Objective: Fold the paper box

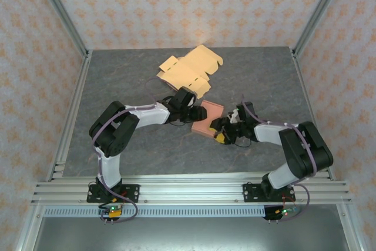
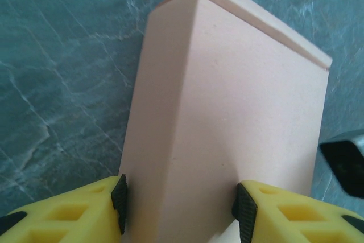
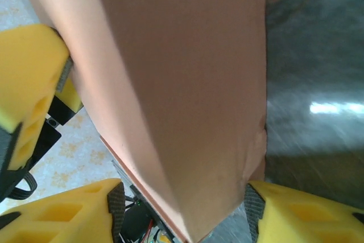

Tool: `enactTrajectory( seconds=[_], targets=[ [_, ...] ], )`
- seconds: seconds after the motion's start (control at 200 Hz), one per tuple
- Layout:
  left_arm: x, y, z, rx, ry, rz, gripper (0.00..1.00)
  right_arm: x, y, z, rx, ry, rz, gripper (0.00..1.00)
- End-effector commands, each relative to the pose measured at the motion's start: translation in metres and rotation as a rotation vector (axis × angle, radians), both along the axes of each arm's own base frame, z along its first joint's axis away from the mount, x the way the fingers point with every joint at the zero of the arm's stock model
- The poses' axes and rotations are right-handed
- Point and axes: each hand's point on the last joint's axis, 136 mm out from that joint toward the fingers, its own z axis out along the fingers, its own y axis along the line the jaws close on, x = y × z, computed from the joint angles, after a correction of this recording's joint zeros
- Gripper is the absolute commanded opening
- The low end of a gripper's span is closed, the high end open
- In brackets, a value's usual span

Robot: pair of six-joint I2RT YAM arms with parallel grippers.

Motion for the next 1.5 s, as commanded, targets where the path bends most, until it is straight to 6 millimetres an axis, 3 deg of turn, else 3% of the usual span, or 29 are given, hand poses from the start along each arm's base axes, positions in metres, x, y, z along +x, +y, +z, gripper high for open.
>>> enactTrajectory(
  seconds=[0.0,0.185,0.35,0.541,0.671,0.791,1.051,1.146,1.246,1.497],
  targets=[
    [-0.037,0.003,-0.044,0.024,0.168,0.002,0.53,0.034,0.023,0.024,0.093,-0.166,-0.007,0.58],
    [-0.041,0.004,-0.046,0.017,0.178,0.005,0.53,0.044,0.026,0.029,0.091,-0.223,0.009,0.56],
    [-0.04,0.008,-0.044,0.036,0.17,-0.003,0.53,0.038,0.02,0.035,0.056,-0.248,0.024,0.56],
    [-0.034,0.023,-0.035,0.107,0.145,-0.028,0.53,0.026,-0.018,0.041,-0.071,-0.244,-0.013,0.59],
    [-0.029,0.025,-0.025,0.137,0.12,-0.057,0.54,0.037,-0.05,0.051,-0.129,-0.254,-0.078,0.63],
    [-0.026,0.023,-0.022,0.144,0.114,-0.07,0.54,0.054,-0.06,0.051,-0.151,-0.254,-0.098,0.64],
    [-0.025,0.021,-0.029,0.146,0.117,-0.082,0.55,0.096,-0.052,0.03,-0.126,-0.246,-0.115,0.59],
    [-0.026,0.018,-0.032,0.138,0.12,-0.092,0.54,0.099,-0.044,0.018,-0.095,-0.23,-0.111,0.57],
    [-0.025,0.015,-0.033,0.122,0.115,-0.102,0.54,0.103,-0.029,0.011,-0.052,-0.231,-0.096,0.48],
    [-0.021,0.004,-0.032,0.085,0.096,-0.135,0.51,0.107,-0.007,0.01,-0.015,-0.254,-0.059,0.35]
  ],
)
